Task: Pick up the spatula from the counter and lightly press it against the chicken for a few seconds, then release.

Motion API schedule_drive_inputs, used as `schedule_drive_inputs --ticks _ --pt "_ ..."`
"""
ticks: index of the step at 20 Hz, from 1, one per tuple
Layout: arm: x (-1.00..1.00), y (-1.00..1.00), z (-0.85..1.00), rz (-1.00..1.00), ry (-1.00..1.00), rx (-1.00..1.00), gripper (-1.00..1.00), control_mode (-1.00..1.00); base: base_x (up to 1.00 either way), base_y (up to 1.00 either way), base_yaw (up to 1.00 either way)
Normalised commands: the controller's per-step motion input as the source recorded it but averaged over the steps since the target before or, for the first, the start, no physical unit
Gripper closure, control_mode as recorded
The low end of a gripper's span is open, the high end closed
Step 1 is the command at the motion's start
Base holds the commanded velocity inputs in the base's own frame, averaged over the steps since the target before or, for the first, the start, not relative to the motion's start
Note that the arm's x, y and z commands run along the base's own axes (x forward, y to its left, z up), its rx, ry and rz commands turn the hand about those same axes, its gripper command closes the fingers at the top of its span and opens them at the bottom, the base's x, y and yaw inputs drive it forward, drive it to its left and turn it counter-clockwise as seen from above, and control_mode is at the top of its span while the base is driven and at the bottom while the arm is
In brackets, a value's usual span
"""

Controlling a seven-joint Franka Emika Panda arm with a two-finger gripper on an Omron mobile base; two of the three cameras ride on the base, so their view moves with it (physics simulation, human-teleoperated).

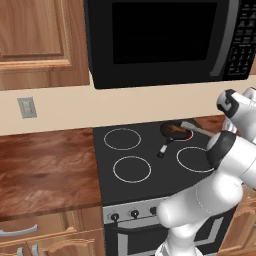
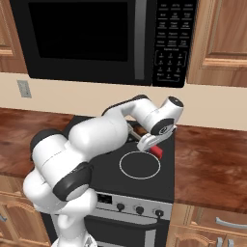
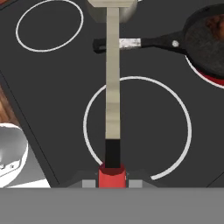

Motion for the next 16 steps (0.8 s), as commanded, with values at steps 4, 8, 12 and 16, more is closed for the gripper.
schedule_drive_inputs --ticks 4,8,12,16 --pt "0.15 0.0 -0.02 0.04 -0.02 0.0 1.0 -1.0 0.0 0.0 0.0" --pt "0.15 0.0 -0.02 0.03 -0.01 0.0 1.0 -1.0 0.0 0.0 0.0" --pt "0.11 -0.02 -0.06 0.03 -0.01 0.0 1.0 -1.0 0.0 0.0 0.0" --pt "0.12 -0.04 -0.12 0.02 0.0 0.0 1.0 -1.0 0.0 0.0 0.0"
